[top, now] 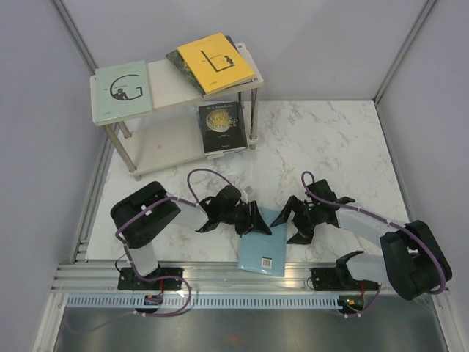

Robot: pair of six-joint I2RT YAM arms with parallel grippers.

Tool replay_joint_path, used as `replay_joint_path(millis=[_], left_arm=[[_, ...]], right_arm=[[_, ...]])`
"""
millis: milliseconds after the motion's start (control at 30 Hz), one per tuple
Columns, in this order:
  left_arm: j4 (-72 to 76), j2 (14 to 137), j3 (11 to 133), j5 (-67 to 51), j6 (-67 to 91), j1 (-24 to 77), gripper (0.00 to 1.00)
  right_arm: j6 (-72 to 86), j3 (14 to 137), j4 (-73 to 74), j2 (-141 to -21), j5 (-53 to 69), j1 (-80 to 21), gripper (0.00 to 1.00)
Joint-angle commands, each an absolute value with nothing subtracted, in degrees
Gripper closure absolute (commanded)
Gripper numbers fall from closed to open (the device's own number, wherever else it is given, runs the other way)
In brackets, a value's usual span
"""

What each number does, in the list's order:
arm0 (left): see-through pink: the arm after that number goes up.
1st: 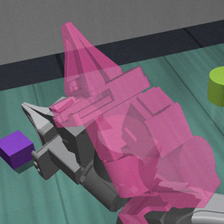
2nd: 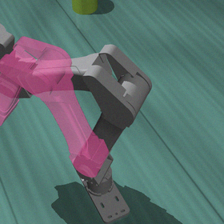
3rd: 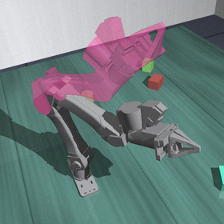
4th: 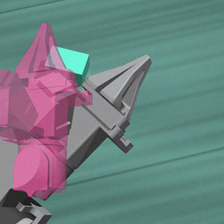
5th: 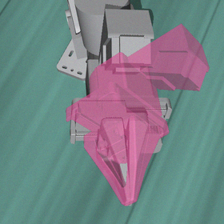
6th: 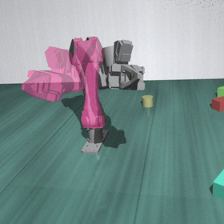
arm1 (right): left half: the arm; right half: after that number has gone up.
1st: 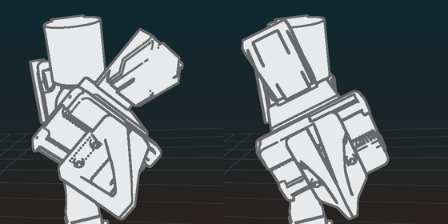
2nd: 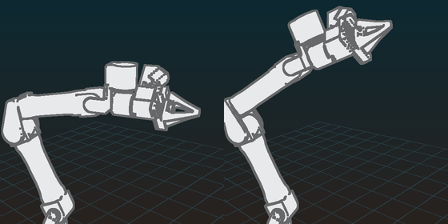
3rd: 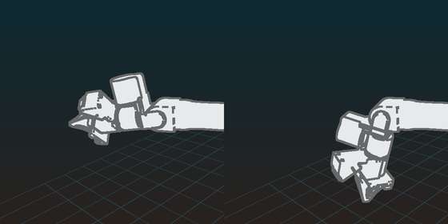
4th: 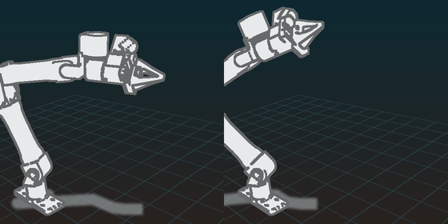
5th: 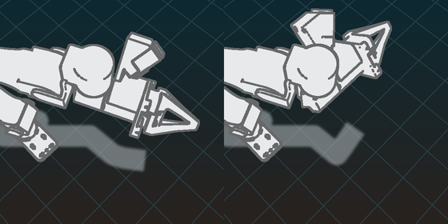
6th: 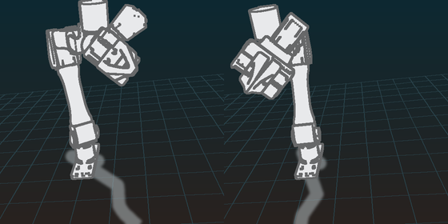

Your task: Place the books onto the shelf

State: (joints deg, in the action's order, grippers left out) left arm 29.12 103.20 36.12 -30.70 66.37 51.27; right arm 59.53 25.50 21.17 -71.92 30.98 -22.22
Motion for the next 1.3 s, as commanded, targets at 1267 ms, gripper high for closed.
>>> replay_joint_path(millis=[1267], left_arm=[[10.1,56.6,36.4,-35.0,69.6,25.8,0.98]], right_arm=[[74.1,35.5,-19.2,-73.3,39.6,-37.0,0.04]])
